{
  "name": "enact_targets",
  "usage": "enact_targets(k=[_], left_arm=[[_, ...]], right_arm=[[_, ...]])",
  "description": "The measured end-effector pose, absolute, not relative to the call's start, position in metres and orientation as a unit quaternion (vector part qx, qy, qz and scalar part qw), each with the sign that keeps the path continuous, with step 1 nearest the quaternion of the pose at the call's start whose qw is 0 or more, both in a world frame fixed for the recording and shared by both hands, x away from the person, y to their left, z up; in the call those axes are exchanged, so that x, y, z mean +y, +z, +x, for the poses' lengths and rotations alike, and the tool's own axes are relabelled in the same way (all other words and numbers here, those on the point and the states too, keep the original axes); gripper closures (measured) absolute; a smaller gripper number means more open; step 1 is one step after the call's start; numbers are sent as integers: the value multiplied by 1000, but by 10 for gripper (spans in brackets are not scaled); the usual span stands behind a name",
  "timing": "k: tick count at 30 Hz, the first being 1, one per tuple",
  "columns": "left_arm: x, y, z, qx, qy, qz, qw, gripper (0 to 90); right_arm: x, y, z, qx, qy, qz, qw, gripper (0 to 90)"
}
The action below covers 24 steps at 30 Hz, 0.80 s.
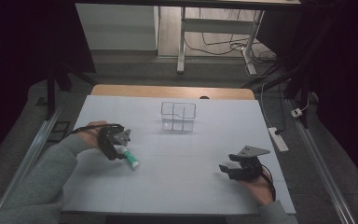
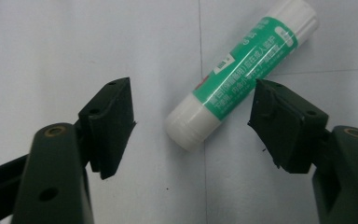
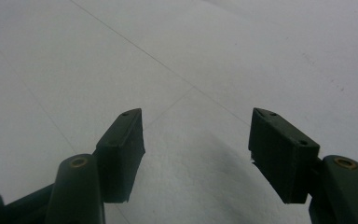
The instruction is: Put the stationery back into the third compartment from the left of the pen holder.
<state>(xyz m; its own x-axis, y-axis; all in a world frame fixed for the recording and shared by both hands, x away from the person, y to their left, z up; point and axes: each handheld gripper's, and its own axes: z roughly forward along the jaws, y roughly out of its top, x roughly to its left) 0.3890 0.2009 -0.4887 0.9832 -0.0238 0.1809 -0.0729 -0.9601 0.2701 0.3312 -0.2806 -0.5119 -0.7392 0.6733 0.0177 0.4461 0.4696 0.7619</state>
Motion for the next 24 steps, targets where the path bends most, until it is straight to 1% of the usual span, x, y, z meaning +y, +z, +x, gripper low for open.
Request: enact_targets(k=[9,14,18,24], left_arm=[[195,-496,396,-58,61,991,100,353],[191,-499,398,-73,59,992,87,380],[188,-504,399,-82,68,991,76,441],[190,-505,400,-98,50,991,81,551]], right_arm=[[-280,-513,332,848,390,330,141,343],[-279,-514,332,850,387,328,140,342],[-279,-515,333,851,387,328,138,341],[-278,-515,332,853,384,327,136,339]])
